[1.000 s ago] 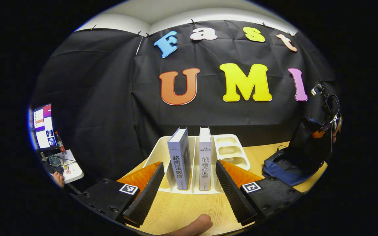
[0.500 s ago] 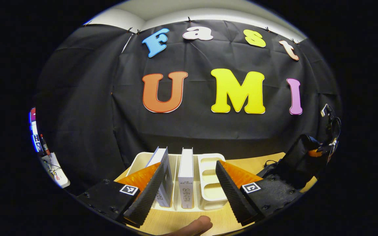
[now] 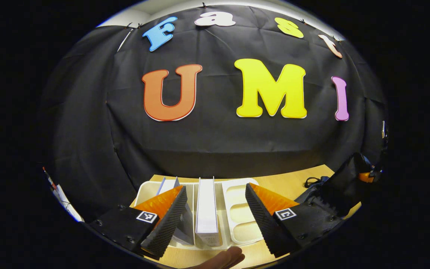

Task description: Open the schoolbag, grab two books from the bookshelf and put them into the schoolbag.

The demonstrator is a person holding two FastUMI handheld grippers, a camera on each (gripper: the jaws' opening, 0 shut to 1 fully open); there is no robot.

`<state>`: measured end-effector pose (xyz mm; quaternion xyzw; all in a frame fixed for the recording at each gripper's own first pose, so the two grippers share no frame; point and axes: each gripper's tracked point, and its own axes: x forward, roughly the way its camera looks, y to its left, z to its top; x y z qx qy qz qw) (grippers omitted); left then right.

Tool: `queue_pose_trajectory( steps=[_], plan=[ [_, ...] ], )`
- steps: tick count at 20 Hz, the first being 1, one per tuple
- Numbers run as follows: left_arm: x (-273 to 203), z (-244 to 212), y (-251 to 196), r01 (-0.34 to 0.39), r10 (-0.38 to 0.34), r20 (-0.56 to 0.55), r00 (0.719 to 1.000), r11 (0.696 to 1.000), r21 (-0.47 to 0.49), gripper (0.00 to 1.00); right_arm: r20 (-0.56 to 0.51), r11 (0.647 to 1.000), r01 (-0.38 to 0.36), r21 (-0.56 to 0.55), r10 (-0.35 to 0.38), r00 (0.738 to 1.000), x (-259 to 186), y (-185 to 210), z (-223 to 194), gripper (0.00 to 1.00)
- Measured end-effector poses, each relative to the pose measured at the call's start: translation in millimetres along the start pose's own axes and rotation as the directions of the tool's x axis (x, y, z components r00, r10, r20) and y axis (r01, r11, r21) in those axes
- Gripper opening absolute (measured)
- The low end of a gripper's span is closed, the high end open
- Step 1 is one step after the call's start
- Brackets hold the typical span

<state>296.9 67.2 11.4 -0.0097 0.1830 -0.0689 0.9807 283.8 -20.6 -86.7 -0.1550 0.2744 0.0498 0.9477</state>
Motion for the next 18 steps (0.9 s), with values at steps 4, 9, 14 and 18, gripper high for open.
queue_pose_trajectory(
  steps=[4,9,14,18],
  plan=[
    [34.5,-15.1,11.4,-0.036,0.041,-0.081,0.996,0.997,0.071,0.98,0.012,1.0,-0.007,0.008,0.007,1.0,-3.2,-4.0,-3.4,0.08],
    [59.8,-48.6,15.2,-0.028,0.041,-0.226,0.973,0.998,0.061,0.97,0.016,1.0,-0.014,0.017,0.014,1.0,-4.3,-9.0,-13.1,0.08],
    [64.4,-91.5,3.6,0.012,0.008,-0.465,0.886,0.999,0.041,0.82,0.017,0.999,-0.028,0.015,0.028,0.999,-2.5,-6.4,-18.3,0.08],
    [68.4,-95.8,12.8,-0.003,0.029,-0.525,0.85,0.999,0.05,0.66,0.023,0.999,-0.039,0.005,0.039,0.999,-2.3,-1.7,-22.2,0.08]
  ],
)
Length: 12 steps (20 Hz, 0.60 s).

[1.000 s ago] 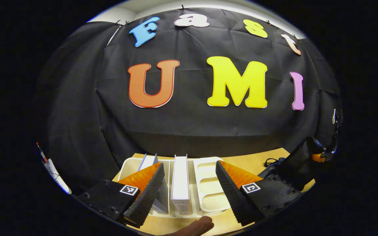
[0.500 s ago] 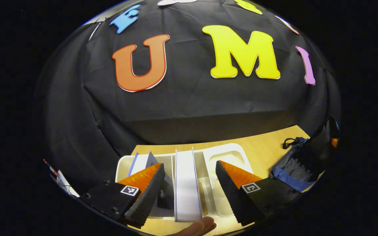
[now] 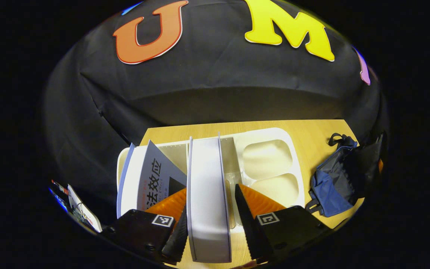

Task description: Open the schoolbag, grab two books from the bookshelf and put them into the schoolbag.

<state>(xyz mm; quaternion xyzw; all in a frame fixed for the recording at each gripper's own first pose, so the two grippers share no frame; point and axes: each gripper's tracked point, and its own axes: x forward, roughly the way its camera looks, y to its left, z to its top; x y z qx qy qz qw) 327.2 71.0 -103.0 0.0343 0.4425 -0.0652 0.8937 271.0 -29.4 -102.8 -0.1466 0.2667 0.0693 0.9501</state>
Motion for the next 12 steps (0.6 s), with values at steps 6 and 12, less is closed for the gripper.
queue_pose_trajectory(
  steps=[6,12],
  plan=[
    [-26.8,-17.6,-5.3,0.023,-0.024,-0.047,0.999,0.999,-0.026,0.46,-0.006,0.999,-0.004,0.031,0.004,1.0,1.3,-1.9,-3.8,0.09],
    [-85.7,-47.5,-0.1,0.016,-0.018,-0.028,0.999,0.999,-0.041,0.45,-0.006,0.999,-0.011,0.042,0.011,1.0,1.2,6.9,-4.6,0.09]
  ],
)
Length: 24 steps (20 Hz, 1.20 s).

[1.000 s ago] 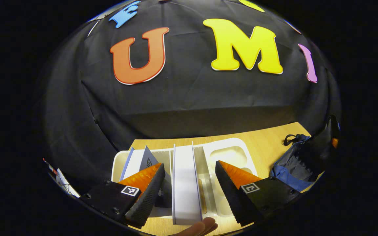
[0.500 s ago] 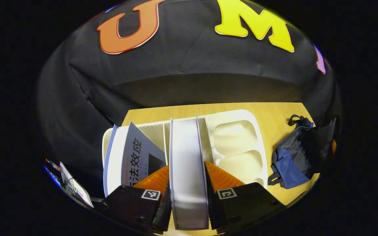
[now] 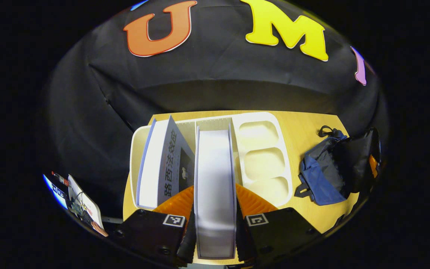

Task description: Open the schoolbag, grab two books from the bookshelf and put them into the schoolbag.

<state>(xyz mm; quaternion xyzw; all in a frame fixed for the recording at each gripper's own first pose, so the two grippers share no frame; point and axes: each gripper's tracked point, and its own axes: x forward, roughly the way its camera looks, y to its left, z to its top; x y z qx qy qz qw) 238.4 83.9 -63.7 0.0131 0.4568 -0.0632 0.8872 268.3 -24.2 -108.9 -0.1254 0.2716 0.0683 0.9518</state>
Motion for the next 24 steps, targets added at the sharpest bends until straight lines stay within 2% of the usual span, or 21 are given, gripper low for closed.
queue_pose_trajectory(
  steps=[5,10,13,17,24],
  plan=[
    [-47.4,-39.4,-5.4,0.01,-0.01,0.031,0.999,1.0,0.013,0.45,-0.002,1.0,-0.014,0.006,0.014,1.0,5.2,8.0,-5.7,0.09],
    [-68.9,-89.3,-10.7,0.045,-0.044,0.018,0.999,0.998,-0.039,0.45,-0.015,1.0,-0.029,-0.009,0.029,0.999,11.7,18.1,-10.1,0.09],
    [-78.9,-110.4,-22.4,0.109,-0.106,0.03,0.994,0.988,-0.106,0.43,-0.013,0.999,-0.04,-0.011,0.04,0.999,13.3,22.6,-10.3,0.09],
    [-84.8,-120.7,-56.9,0.247,-0.236,0.079,0.969,0.946,-0.211,0.45,-0.018,0.999,-0.041,-0.019,0.041,0.999,15.5,23.3,-9.2,0.09],
    [-69.0,-101.0,-126.9,0.457,-0.435,0.14,0.89,0.847,-0.272,0.46,-0.024,0.997,-0.038,-0.065,0.036,0.999,9.7,23.5,0.8,0.08]
  ],
)
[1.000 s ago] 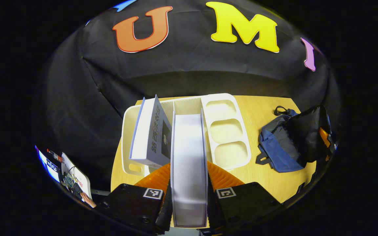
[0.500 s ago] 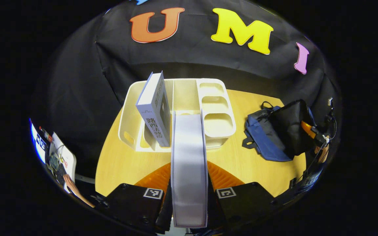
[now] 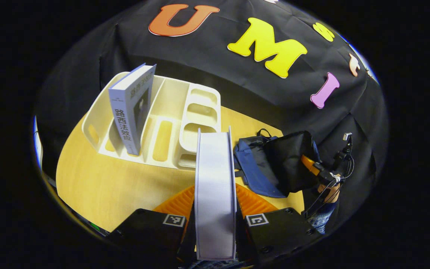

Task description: Open the schoolbag, grab two books from the bookshelf and put them into the schoolbag.

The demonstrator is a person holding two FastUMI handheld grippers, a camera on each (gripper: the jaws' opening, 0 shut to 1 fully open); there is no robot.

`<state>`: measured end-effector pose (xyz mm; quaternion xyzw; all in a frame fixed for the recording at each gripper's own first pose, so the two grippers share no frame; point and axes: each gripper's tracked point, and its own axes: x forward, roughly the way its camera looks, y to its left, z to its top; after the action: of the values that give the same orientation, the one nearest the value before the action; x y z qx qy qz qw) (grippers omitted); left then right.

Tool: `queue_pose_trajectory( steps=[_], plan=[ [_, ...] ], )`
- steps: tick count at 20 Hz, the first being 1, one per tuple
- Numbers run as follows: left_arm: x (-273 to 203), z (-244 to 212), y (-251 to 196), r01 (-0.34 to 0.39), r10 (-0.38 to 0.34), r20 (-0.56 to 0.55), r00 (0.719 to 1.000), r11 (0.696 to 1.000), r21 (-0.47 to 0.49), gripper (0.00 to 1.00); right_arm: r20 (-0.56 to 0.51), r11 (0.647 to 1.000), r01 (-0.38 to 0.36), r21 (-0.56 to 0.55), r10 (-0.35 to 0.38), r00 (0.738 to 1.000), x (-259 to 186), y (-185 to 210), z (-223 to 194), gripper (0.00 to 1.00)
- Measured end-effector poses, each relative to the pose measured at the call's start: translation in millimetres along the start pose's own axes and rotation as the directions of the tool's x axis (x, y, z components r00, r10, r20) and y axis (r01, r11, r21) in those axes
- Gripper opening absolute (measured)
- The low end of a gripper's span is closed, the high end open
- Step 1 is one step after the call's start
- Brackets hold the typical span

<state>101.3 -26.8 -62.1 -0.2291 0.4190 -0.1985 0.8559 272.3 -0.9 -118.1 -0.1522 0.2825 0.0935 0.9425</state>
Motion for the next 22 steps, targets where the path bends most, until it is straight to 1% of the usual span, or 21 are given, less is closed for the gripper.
queue_pose_trajectory(
  steps=[1,4,7,10,12,14,15,16,18,20,22],
  plan=[
    [9.9,-0.5,-9.9,0.031,-0.031,-0.001,1.0,0.999,-0.01,0.44,-0.001,1.0,0.0,-0.006,0.0,1.0,-1.5,0.1,1.5,0.08],
    [35.0,0.3,-44.3,0.136,-0.136,-0.005,0.991,0.99,-0.047,0.44,0.01,1.0,0.008,-0.021,-0.008,1.0,-8.1,-4.3,11.8,0.08],
    [58.4,9.4,-77.3,0.231,-0.231,0.009,0.973,0.968,-0.1,0.44,0.015,1.0,0.011,-0.018,-0.01,1.0,-13.3,-8.2,18.9,0.08],
    [86.7,19.4,-101.5,0.295,-0.289,0.059,0.955,0.943,-0.153,0.45,0.001,0.999,0.022,-0.03,-0.022,1.0,-14.5,-11.5,22.7,0.09],
    [106.3,18.7,-120.3,0.345,-0.337,0.073,0.939,0.916,-0.204,0.45,-0.007,0.999,0.032,-0.044,-0.032,0.999,-14.4,-13.4,27.0,0.08],
    [125.4,17.4,-138.4,0.403,-0.398,0.076,0.914,0.879,-0.255,0.45,-0.014,0.997,0.044,-0.063,-0.045,0.999,-13.9,-14.4,29.2,0.09],
    [136.4,15.4,-146.1,0.42,-0.418,0.067,0.906,0.865,-0.275,0.45,-0.021,0.996,0.051,-0.068,-0.053,0.998,-13.6,-14.9,29.2,0.09],
    [146.5,15.7,-149.5,0.423,-0.423,0.069,0.904,0.857,-0.293,0.45,-0.017,0.996,0.051,-0.074,-0.052,0.999,-14.5,-13.4,31.5,0.09],
    [169.0,21.1,-149.4,0.415,-0.407,0.092,0.909,0.854,-0.314,0.45,-0.016,0.995,0.057,-0.083,-0.059,0.998,-15.4,-12.9,34.7,0.09],
    [188.1,29.5,-147.8,0.415,-0.399,0.122,0.909,0.837,-0.356,0.45,-0.01,0.994,0.061,-0.087,-0.062,0.998,-14.6,-11.3,38.5,0.09],
    [209.8,30.1,-149.8,0.421,-0.406,0.123,0.906,0.824,-0.379,0.45,0.0,0.994,0.067,-0.082,-0.067,0.998,-15.8,-9.7,43.9,0.08]
  ],
)
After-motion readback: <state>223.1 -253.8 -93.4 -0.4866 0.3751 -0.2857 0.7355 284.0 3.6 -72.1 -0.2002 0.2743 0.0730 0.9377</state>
